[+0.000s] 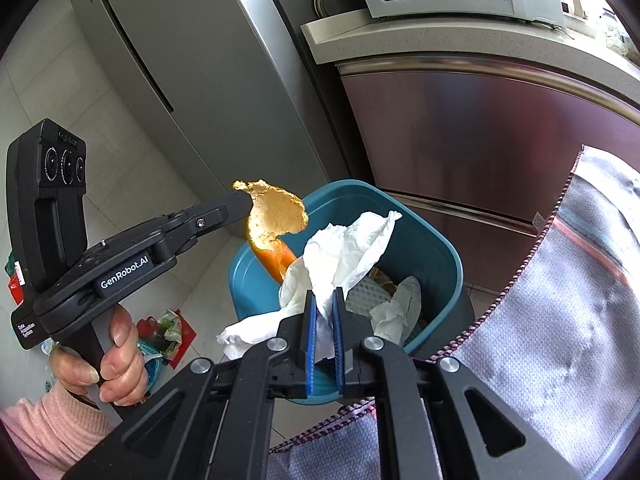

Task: Collect trash
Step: 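Lower both tools over the teal bin and open them to drop peel and tissue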

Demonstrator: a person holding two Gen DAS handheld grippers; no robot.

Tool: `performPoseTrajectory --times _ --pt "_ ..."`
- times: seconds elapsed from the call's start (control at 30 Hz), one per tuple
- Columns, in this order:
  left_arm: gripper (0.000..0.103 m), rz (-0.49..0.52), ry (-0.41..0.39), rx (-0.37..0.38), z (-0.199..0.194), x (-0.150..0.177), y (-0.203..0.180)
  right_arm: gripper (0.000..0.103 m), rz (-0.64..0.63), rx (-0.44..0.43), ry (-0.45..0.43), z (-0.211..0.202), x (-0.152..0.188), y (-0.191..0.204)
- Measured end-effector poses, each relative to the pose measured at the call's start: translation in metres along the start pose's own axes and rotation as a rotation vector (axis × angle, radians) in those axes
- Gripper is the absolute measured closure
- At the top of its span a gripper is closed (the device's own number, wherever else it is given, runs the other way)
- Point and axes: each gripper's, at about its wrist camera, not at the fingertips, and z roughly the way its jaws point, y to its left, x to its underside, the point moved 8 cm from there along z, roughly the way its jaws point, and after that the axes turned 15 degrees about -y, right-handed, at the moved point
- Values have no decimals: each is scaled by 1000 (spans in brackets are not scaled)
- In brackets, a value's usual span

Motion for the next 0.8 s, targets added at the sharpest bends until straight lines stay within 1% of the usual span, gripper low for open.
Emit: performPoseTrajectory --times 0.57,0.67,0.77,0.8 --pt "99 5 64 -42 29 20 12 96 -1 52 68 34 0 -2" --pt "99 3 79 -50 35 24 14 94 -5 63 78 38 -1 -2" --pt "98 3 100 -50 43 29 16 89 -9 75 93 44 0 -2" --pt "95 6 101 -59 45 30 16 88 -8 78 98 46 0 -3"
